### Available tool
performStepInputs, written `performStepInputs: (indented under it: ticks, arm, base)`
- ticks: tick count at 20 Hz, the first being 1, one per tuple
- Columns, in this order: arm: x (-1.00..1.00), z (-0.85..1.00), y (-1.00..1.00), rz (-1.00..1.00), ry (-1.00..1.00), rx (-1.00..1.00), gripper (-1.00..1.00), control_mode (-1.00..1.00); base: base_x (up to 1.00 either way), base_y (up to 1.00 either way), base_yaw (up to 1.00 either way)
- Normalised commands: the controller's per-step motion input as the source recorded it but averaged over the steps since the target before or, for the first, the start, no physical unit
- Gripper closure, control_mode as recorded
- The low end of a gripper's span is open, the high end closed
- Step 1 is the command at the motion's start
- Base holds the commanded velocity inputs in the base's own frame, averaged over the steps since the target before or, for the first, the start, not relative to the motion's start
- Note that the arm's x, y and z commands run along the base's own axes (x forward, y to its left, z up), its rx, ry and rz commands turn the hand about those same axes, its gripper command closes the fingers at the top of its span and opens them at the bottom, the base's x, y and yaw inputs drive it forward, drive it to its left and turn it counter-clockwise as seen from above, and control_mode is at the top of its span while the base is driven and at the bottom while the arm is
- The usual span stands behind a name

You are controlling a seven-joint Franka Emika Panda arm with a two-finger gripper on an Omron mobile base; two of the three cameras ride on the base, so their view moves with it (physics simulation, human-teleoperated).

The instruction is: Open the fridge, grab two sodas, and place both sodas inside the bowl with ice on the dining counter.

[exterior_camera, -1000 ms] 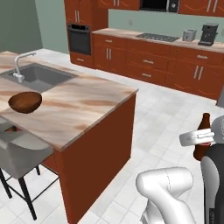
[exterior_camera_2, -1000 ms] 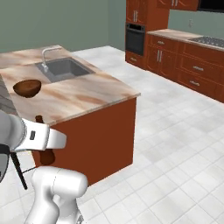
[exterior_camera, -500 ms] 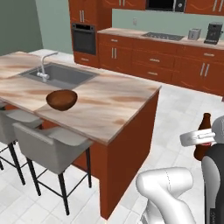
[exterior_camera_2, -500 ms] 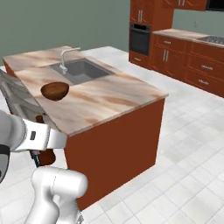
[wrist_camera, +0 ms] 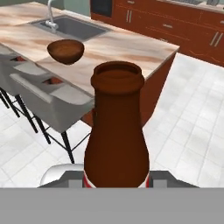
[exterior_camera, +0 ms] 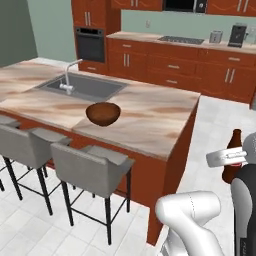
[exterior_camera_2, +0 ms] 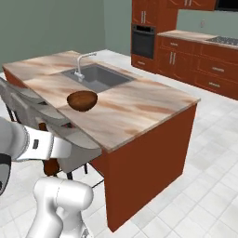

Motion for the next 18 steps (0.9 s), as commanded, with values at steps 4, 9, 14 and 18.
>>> performStepInputs:
  ticks: [4,9,14,18]
  arm:
    - [0.00,0.00,0.00,0.00,0.00,0.00,1.00,1.00]
    - [0.00,0.00,0.00,0.00,0.00,0.00,1.00,1.00]
    - [0.00,0.00,0.00,0.00,0.00,0.00,1.00,1.00]
    - [0.00,0.00,0.00,0.00,0.00,0.00,1.00,1.00]
  base:
    - [0.00,1.00,-0.29]
    - [0.00,1.00,-0.33]
    - [0.05,0.89,-0.40]
    - [0.24,0.78,-0.46]
